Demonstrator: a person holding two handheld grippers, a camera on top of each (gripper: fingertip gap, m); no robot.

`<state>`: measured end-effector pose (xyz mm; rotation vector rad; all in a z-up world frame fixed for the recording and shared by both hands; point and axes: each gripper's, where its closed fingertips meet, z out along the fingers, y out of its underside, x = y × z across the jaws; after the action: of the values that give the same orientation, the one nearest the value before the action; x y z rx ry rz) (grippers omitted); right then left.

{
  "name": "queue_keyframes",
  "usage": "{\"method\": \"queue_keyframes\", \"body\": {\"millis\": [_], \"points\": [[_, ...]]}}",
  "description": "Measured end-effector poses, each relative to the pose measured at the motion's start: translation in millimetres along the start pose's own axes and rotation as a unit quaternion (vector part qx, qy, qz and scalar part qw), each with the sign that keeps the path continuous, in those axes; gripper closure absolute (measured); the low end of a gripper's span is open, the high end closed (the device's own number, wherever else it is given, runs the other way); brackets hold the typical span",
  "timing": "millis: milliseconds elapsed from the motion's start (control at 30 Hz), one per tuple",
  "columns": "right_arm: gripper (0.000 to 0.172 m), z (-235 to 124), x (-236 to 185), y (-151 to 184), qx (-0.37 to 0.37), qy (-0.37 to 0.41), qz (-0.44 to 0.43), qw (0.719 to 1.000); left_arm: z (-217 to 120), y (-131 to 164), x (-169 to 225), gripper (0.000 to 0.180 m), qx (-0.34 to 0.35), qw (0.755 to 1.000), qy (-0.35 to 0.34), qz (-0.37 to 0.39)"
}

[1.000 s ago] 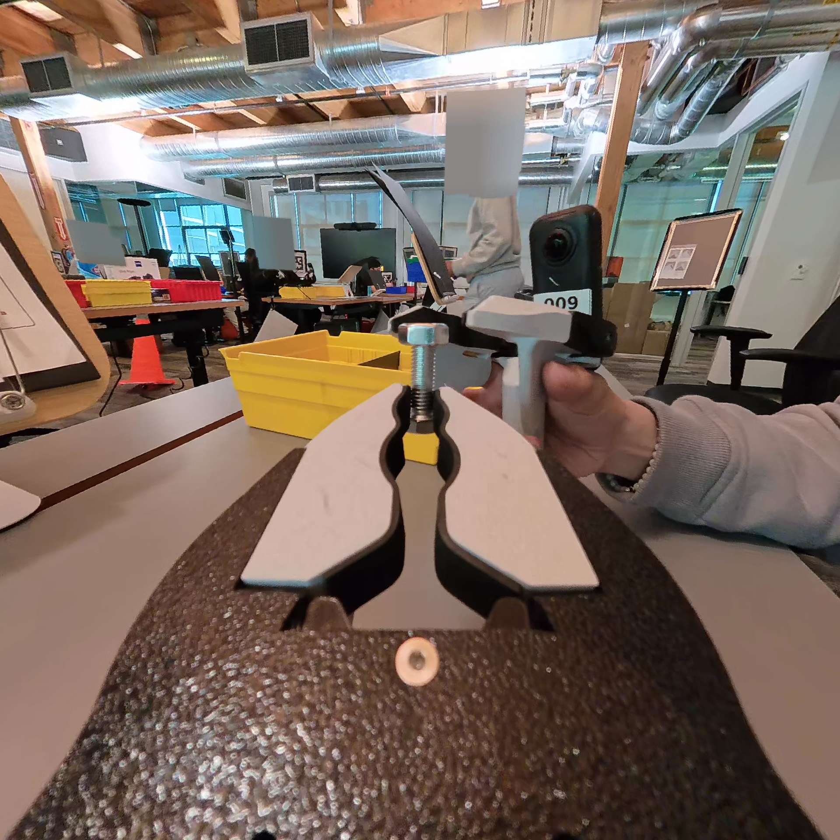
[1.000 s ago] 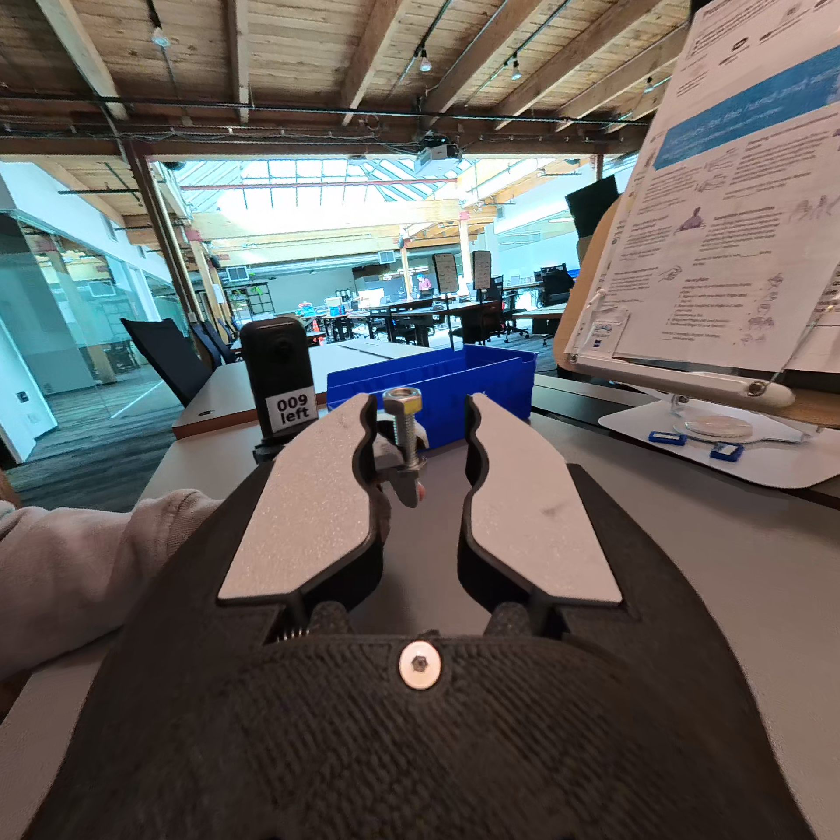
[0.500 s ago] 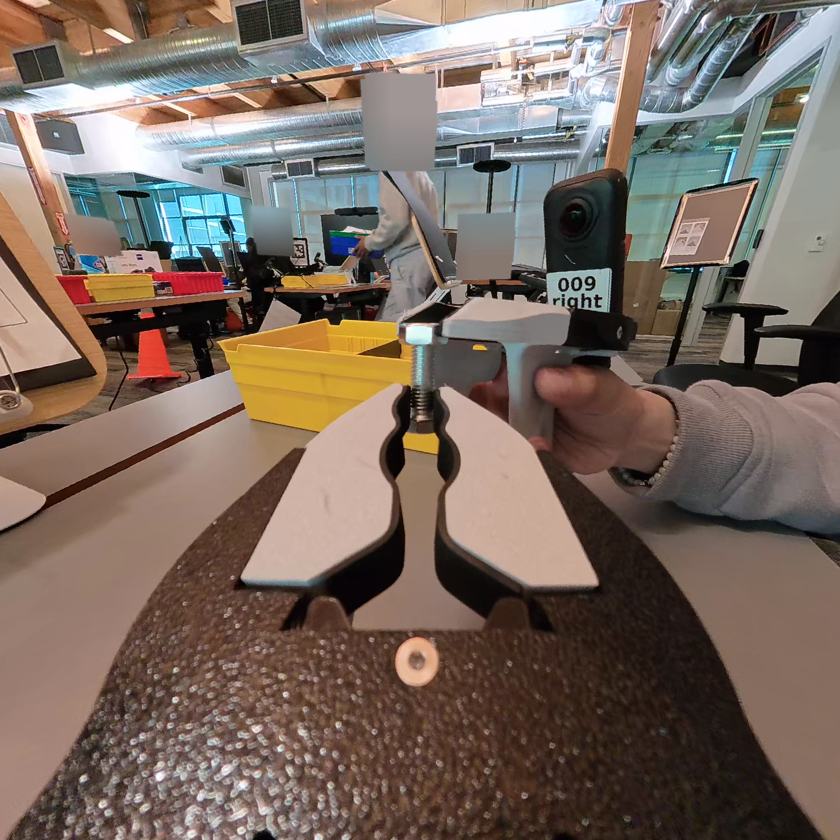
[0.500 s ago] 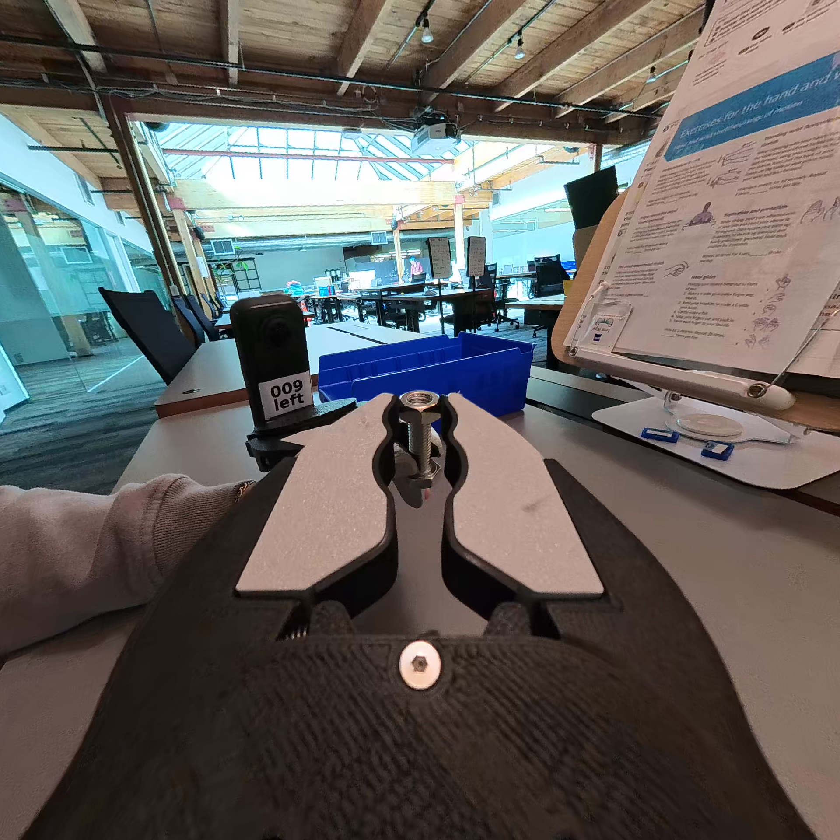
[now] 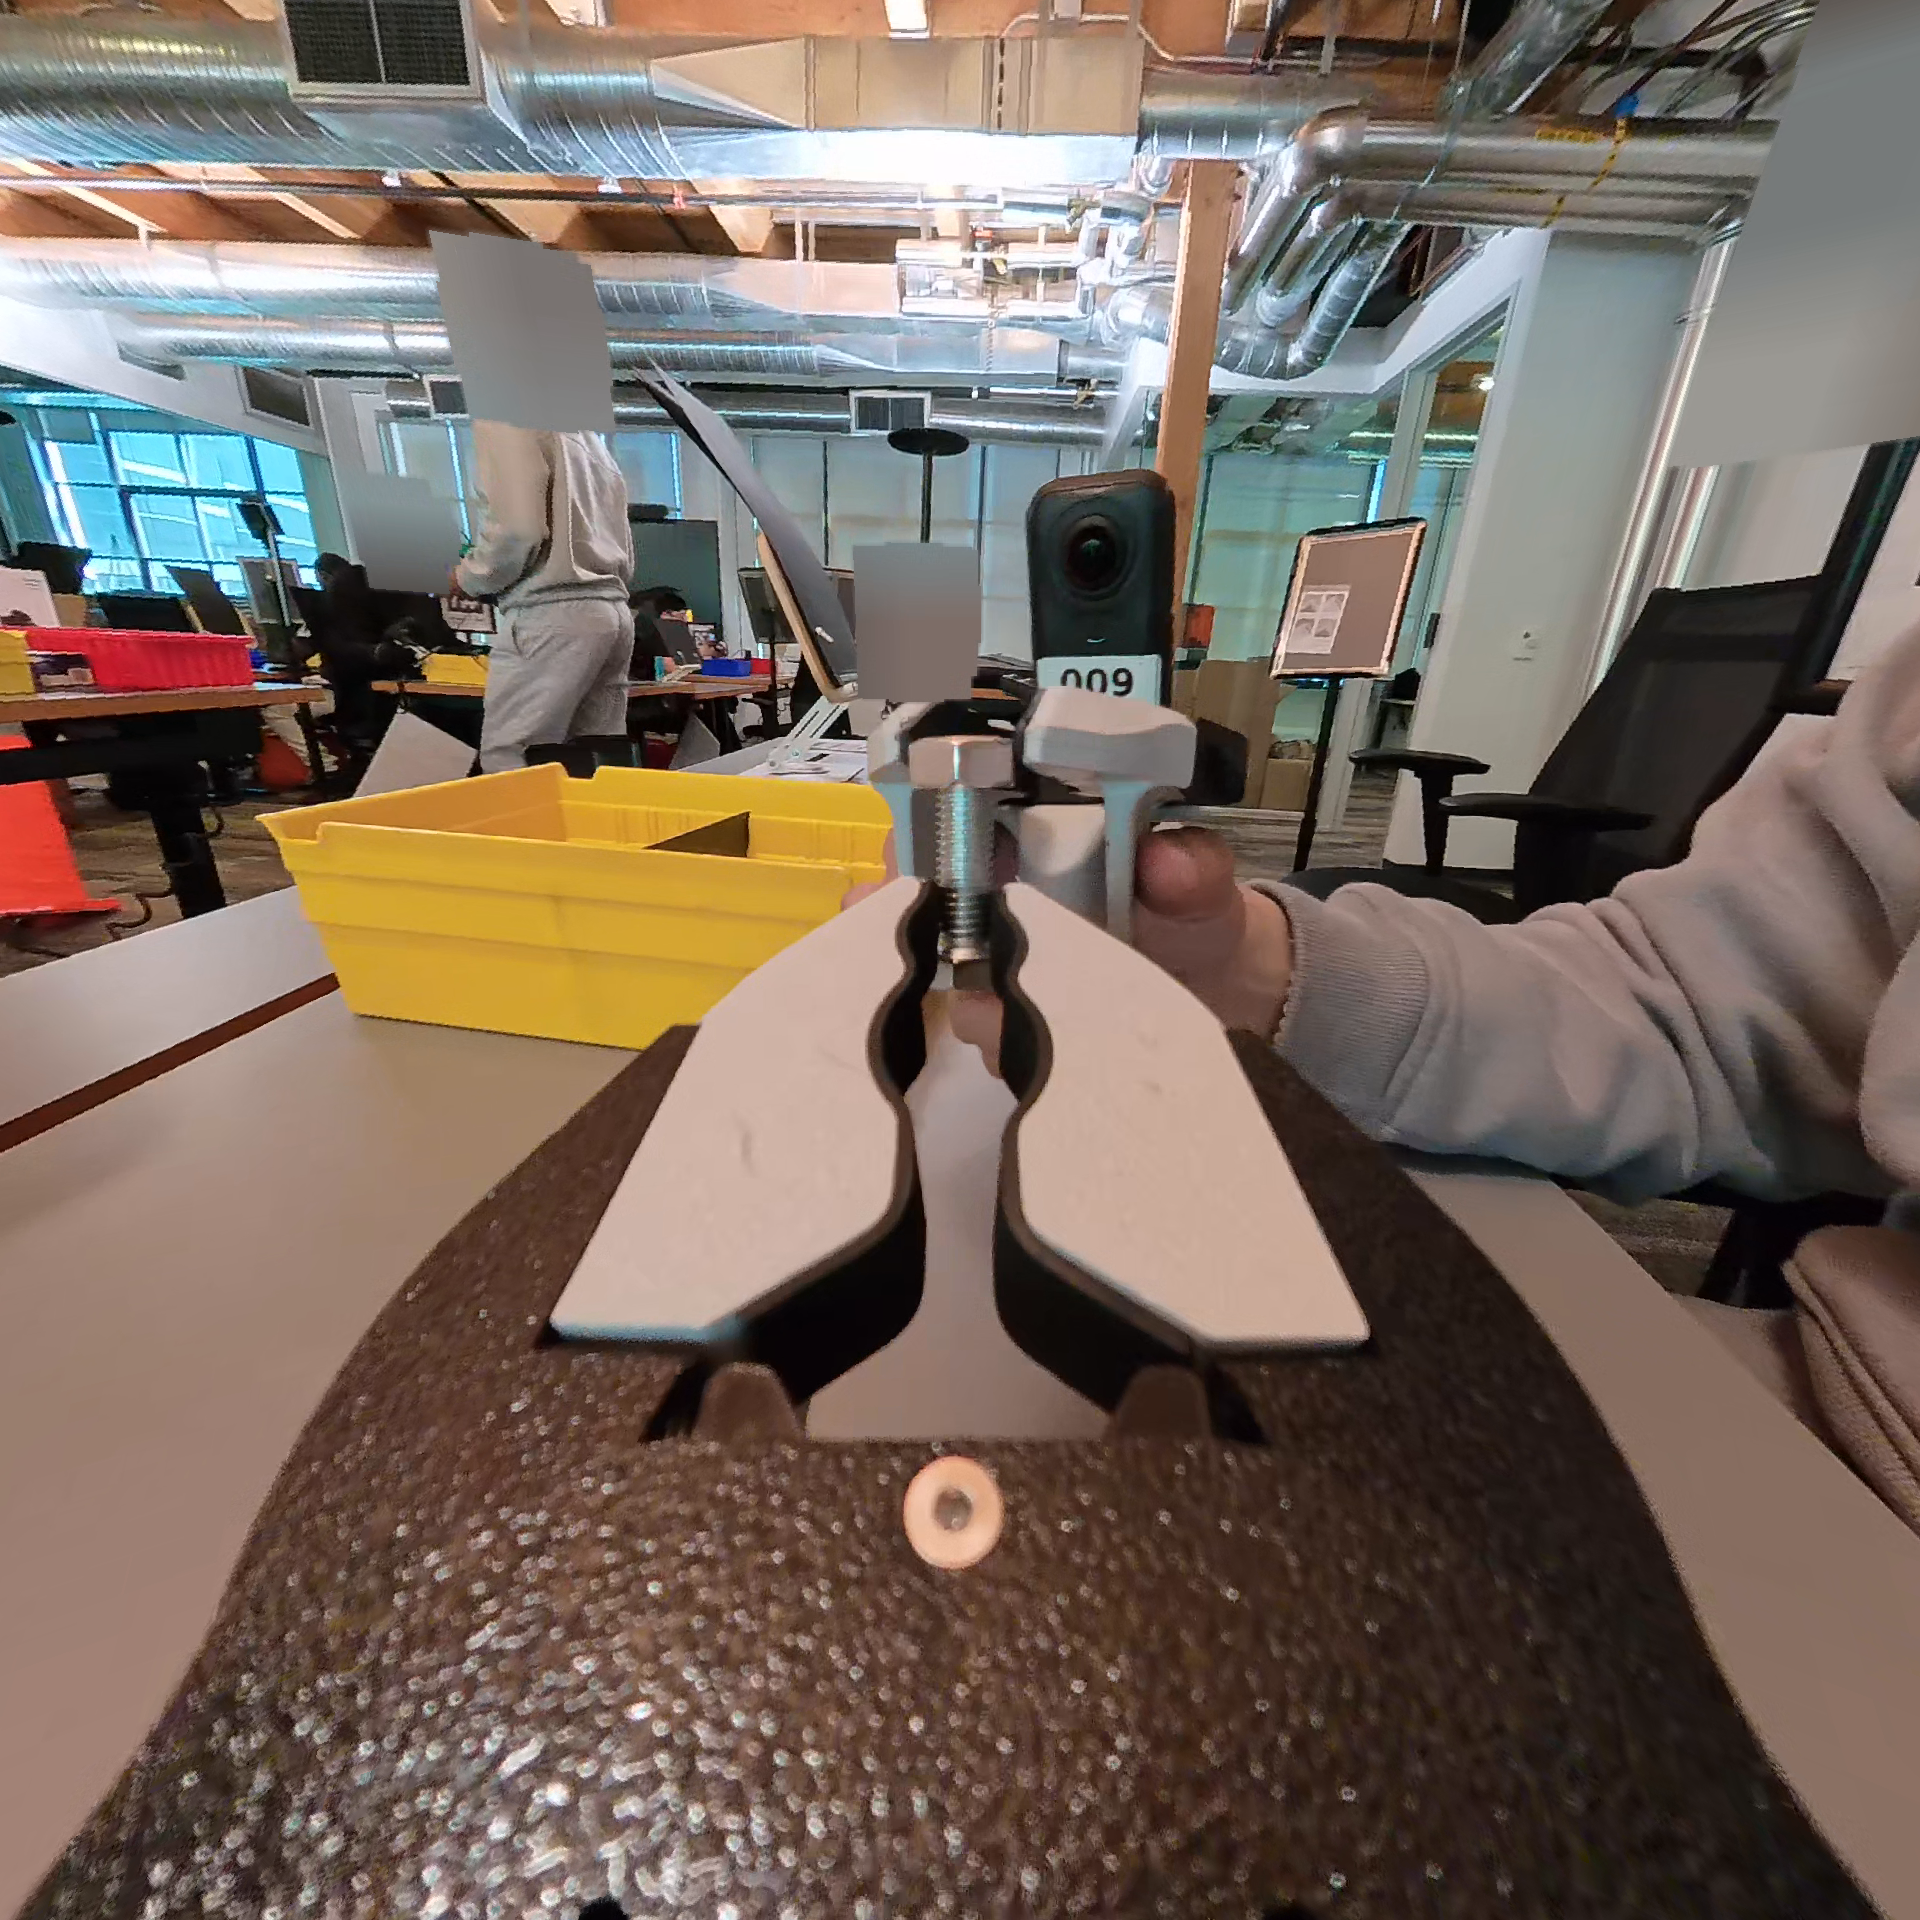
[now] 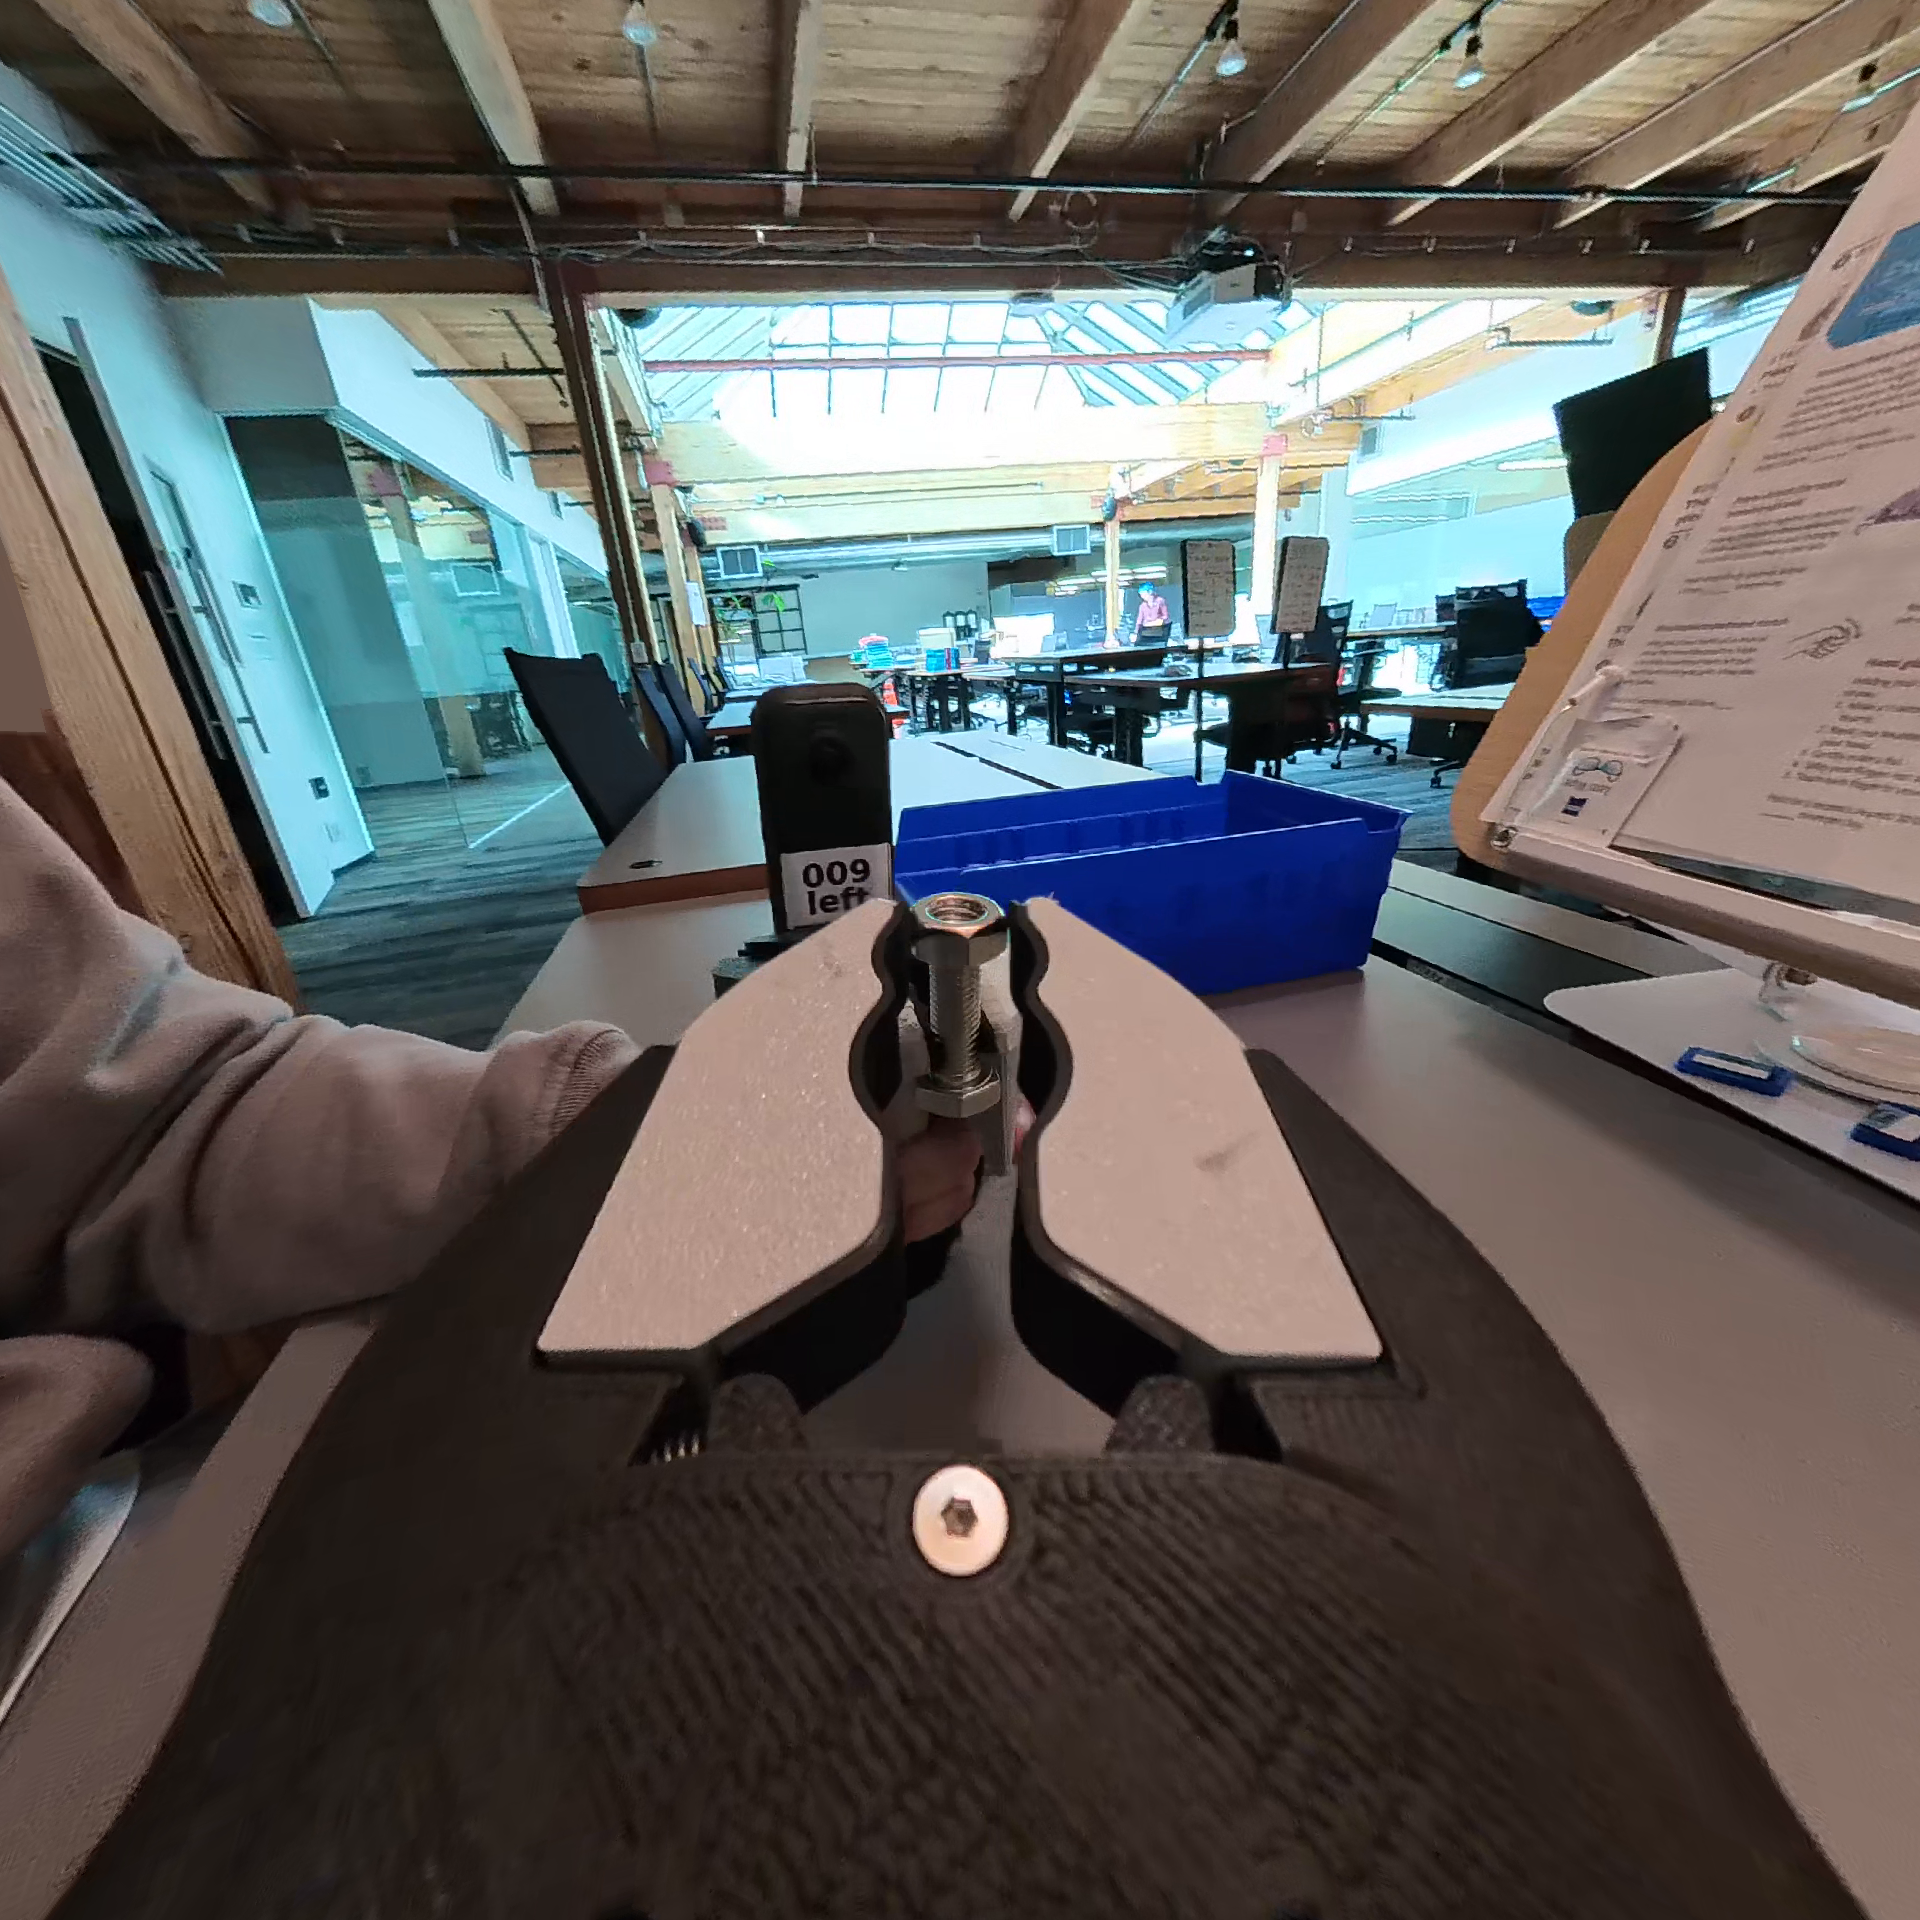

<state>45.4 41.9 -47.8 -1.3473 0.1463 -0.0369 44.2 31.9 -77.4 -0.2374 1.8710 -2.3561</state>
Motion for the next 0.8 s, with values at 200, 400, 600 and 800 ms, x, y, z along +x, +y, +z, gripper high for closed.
{"method": "queue_keyframes", "body": {"millis": [200,400,600,800], "points": [[0.16,-3.2,10.9,1.7,0.0,0.029,0.007,1.0,-3.4,-1.5,-5.4,0.172,0.003,1.0,-0.016,0.005],[0.136,0.6,1.8,0.3,0.002,0.009,0.008,1.0,-2.4,0.6,-6.2,0.172,-0.005,1.0,-0.021,0.01],[0.142,5.6,4.5,5.5,-0.009,0.036,-0.005,0.999,1.2,6.9,-5.1,0.172,-0.023,0.999,-0.025,0.022],[0.146,2.0,11.7,4.0,-0.013,0.058,-0.016,0.998,-1.2,4.6,-9.7,0.172,-0.017,0.999,-0.038,0.022]]}}
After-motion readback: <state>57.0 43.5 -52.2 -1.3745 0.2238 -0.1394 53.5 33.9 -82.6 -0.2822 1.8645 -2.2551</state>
